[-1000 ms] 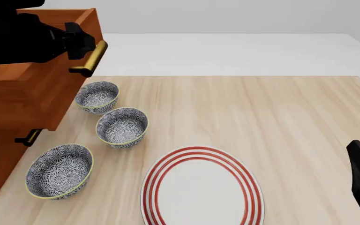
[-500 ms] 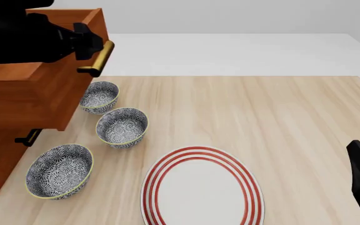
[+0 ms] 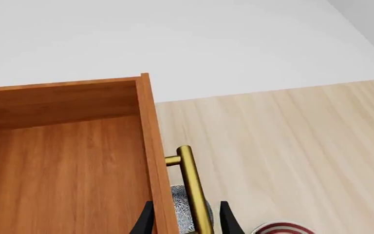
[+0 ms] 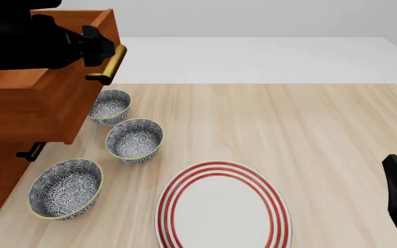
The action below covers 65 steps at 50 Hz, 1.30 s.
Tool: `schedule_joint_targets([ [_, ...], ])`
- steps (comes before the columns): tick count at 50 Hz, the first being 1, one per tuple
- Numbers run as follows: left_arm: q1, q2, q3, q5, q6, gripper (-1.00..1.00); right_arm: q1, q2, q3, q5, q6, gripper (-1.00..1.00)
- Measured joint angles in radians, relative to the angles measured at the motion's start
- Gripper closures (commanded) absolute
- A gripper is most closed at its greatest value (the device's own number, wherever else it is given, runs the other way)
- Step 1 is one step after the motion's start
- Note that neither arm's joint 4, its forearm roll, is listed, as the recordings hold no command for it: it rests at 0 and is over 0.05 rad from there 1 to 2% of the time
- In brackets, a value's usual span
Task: Open the top drawer of the cabinet.
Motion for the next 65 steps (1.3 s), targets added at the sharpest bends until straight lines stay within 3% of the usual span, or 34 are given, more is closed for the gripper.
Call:
schedule_joint_targets([
  [65,-0.005,-0.008,-0.038,0.084,0.034,-1.0,0.0,0.0,0.0,0.0,0.0,-1.0],
])
